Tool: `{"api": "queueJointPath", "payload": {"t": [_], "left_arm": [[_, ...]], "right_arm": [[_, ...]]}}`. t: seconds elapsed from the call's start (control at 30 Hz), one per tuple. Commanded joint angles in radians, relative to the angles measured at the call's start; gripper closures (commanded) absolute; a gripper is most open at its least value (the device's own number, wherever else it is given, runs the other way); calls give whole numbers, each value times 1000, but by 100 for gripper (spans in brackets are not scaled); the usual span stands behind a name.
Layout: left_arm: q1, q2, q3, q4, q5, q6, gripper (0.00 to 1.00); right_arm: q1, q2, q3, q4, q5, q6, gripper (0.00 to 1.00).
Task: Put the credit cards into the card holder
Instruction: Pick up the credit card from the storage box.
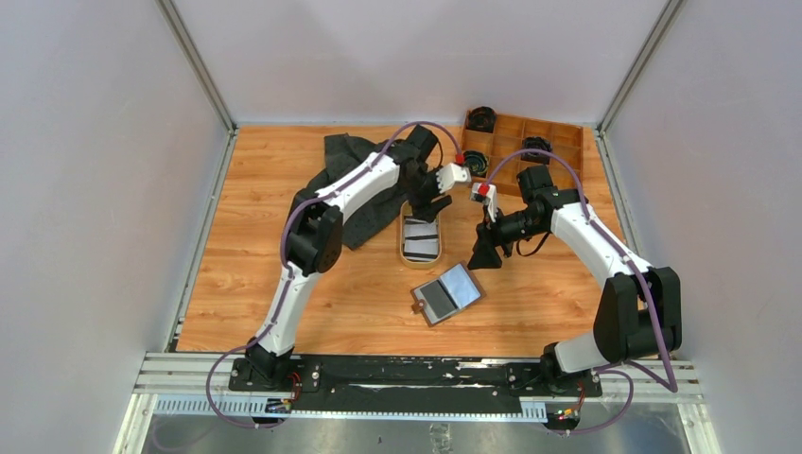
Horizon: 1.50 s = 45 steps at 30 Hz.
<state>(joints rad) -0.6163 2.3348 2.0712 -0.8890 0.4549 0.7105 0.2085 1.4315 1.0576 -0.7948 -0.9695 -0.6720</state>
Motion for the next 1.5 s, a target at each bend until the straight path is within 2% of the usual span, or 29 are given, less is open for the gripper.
{"api": "queueJointPath", "payload": {"t": [0.0, 0.13, 0.23, 0.37, 0.5, 0.57, 0.63, 0.77, 0.9, 1.0, 1.07, 1.23, 1.3, 1.37, 1.47], "left_arm": [[11, -70, 83, 16, -19, -147, 35], [20, -234, -69, 168, -65, -264, 34], [39, -417, -298, 377, -152, -419, 31], [81, -697, -623, 679, -270, -603, 26], [150, -940, -944, 946, -347, -774, 1], [189, -1006, -1053, 1023, -354, -868, 0], [224, -1022, -1103, 1050, -341, -930, 0], [240, -1044, -1134, 1061, -429, -1001, 0], [242, -992, -1130, 1079, -383, -1112, 0], [244, -952, -1139, 1081, -358, -1196, 1], [245, -948, -1169, 1085, -402, -1255, 2], [245, -969, -1311, 1205, -423, -1376, 5], [245, -985, -1323, 1210, -410, -1371, 6], [245, -992, -1335, 1208, -406, -1387, 13], [245, -962, -1356, 1207, -358, -1483, 35]], "right_arm": [[-16, -13, 21, -37, -46, -45, 34], [-11, -19, 39, -42, -75, -112, 34], [9, -6, 88, -41, -68, -206, 34], [69, 82, 242, -48, -30, -156, 34], [155, 190, 396, -50, 54, -121, 35], [194, 246, 462, -55, 107, -123, 35], [223, 316, 535, -78, 138, -136, 34], [254, 452, 745, -176, 172, -152, 32], [265, 584, 880, -259, 191, -162, 31], [272, 645, 914, -281, 189, -167, 31], [275, 668, 916, -288, 171, -194, 31], [279, 717, 912, -305, 160, -336, 30], [281, 745, 922, -310, 162, -399, 29], [283, 781, 952, -320, 174, -430, 29], [284, 839, 1022, -351, 200, -430, 29]]}}
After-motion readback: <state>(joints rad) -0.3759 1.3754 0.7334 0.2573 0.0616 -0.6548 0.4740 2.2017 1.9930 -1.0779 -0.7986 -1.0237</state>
